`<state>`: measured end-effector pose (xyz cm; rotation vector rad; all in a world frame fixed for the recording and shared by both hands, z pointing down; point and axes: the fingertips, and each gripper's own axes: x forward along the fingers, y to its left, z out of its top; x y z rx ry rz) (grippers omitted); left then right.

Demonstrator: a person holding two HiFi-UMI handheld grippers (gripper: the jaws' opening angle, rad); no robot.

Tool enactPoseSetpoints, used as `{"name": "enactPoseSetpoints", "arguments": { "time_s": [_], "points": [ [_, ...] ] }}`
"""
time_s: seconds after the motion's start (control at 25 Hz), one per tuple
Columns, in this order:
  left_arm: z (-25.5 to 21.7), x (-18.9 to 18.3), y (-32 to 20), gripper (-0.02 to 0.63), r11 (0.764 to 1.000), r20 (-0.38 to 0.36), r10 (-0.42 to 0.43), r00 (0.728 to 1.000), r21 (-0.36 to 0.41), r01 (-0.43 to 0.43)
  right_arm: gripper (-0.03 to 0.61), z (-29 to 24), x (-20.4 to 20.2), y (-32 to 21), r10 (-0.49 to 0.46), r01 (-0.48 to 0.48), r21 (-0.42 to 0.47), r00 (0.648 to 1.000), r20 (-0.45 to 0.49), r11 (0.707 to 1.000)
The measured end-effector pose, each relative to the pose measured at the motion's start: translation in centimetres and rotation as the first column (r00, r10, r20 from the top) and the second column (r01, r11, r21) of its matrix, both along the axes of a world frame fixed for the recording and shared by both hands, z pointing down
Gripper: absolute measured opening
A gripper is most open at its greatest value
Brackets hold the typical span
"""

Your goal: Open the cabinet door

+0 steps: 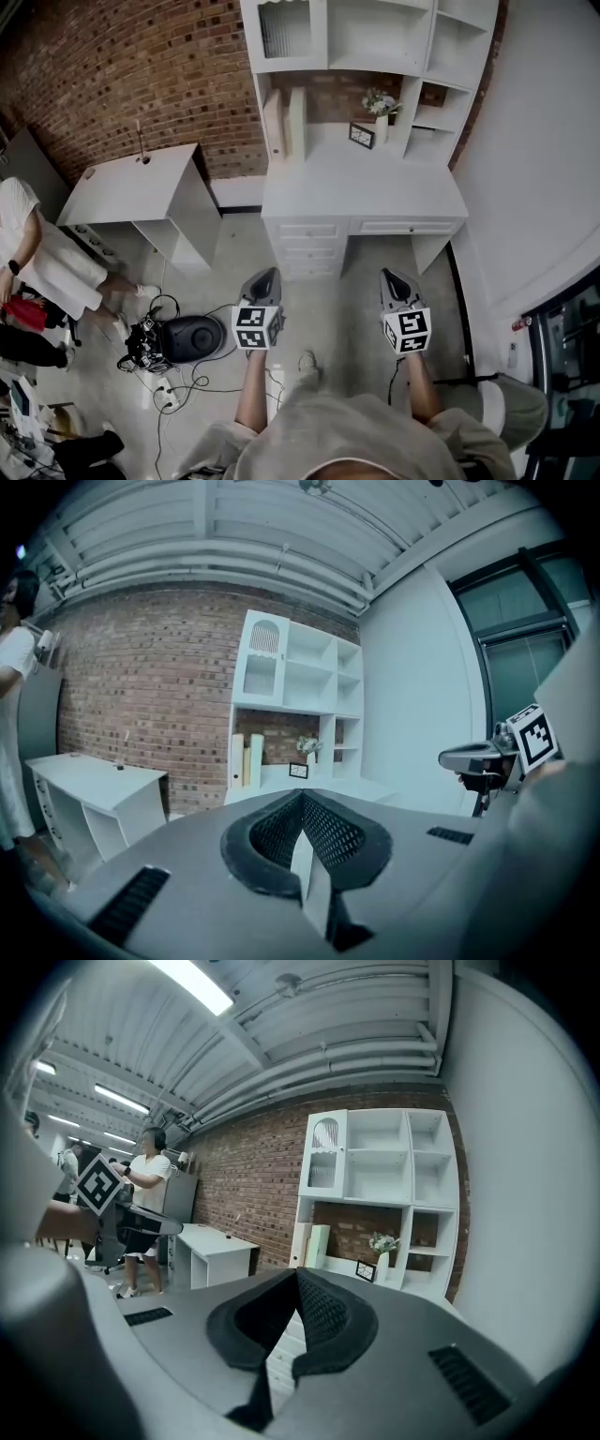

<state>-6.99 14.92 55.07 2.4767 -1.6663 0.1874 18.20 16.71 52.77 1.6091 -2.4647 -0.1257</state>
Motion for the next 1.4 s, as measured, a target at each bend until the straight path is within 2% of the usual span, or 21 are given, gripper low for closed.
{"name": "enactPoseSetpoints", "arguments": {
  "time_s": [0.28, 0.6, 0.88, 1.4],
  "points": [
    [-0.9, -1.7, -9.1, 0.026, 1.000, -0.004, 0.023, 1.000, 0.005, -0.023, 0.012, -1.3, -1.5, -8.9, 0.033, -0.033, 0.012, 0.999, 0.001, 0.999],
    [-1.6, -4.4, -17.3, 0.026, 0.999, -0.003, 0.046, 0.999, 0.024, -0.046, 0.012, -2.1, -3.8, -16.7, 0.069, -0.069, 0.032, 0.998, 0.014, 0.997],
    [-1.3, -5.2, -22.2, 0.026, 0.997, -0.002, 0.069, 0.998, 0.024, -0.068, 0.012, -1.2, -4.9, -20.6, 0.084, -0.085, 0.014, 0.996, 0.011, 0.996],
    [0.3, -5.0, -27.2, 0.026, 0.997, 0.006, 0.082, 0.997, 0.000, -0.082, 0.012, 0.7, -4.8, -25.0, 0.100, -0.100, -0.014, 0.995, 0.020, 0.995]
  ]
}}
